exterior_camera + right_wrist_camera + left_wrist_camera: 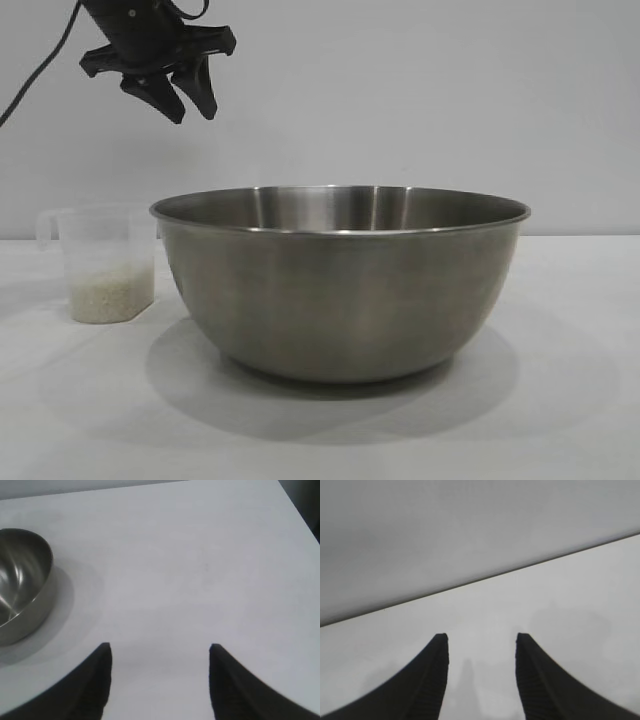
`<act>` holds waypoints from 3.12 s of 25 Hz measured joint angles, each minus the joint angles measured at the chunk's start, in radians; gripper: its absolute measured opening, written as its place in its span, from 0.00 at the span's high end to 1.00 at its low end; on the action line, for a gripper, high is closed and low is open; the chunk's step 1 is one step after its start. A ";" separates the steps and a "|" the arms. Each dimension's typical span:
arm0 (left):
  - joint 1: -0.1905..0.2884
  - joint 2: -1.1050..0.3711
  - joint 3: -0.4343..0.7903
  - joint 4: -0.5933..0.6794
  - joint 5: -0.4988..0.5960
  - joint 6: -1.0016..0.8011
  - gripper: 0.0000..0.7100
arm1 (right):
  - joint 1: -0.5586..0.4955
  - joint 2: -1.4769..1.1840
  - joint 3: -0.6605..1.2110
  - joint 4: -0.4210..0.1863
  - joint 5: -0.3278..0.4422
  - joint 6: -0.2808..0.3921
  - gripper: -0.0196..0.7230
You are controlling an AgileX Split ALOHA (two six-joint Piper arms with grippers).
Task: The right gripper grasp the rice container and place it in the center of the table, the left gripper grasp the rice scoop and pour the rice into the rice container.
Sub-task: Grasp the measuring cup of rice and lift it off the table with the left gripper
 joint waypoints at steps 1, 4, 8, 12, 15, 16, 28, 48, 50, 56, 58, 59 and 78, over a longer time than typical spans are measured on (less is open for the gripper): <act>0.000 -0.006 0.004 0.000 0.002 0.012 0.61 | 0.000 -0.007 0.000 0.000 0.000 0.000 0.43; 0.000 -0.052 0.050 -0.001 -0.021 0.060 0.61 | 0.000 -0.011 0.002 0.000 0.000 0.000 0.43; -0.010 -0.175 0.258 -0.012 -0.252 0.089 0.61 | 0.000 -0.011 0.002 0.000 0.000 0.000 0.43; -0.047 -0.337 0.543 0.121 -0.507 0.093 0.68 | 0.000 -0.011 0.002 0.000 0.000 0.002 0.43; -0.065 -0.432 0.739 0.236 -0.648 0.037 0.70 | 0.000 -0.011 0.002 0.000 0.000 0.002 0.43; -0.065 -0.458 0.798 0.247 -0.687 -0.010 0.70 | 0.000 -0.011 0.002 0.000 0.000 0.002 0.43; -0.044 -0.593 1.224 0.348 -0.963 -0.316 0.63 | 0.000 -0.011 0.002 0.000 0.000 0.002 0.50; -0.042 -0.280 1.386 0.306 -1.396 -0.229 0.63 | 0.000 -0.011 0.002 0.000 0.000 0.002 0.50; -0.042 -0.235 1.386 0.302 -1.429 -0.229 0.63 | 0.000 -0.011 0.002 0.000 0.000 0.002 0.50; -0.042 -0.158 1.385 0.286 -1.498 -0.229 0.63 | 0.000 -0.011 0.002 0.000 0.000 0.002 0.50; -0.042 -0.141 1.384 0.280 -1.498 -0.229 0.63 | 0.000 -0.011 0.002 0.000 0.000 0.002 0.50; -0.042 -0.130 1.384 0.275 -1.498 -0.229 0.63 | 0.000 -0.011 0.002 0.000 0.000 0.002 0.50; -0.042 0.011 1.222 0.257 -1.500 -0.230 0.63 | 0.000 -0.011 0.002 0.002 0.000 0.002 0.50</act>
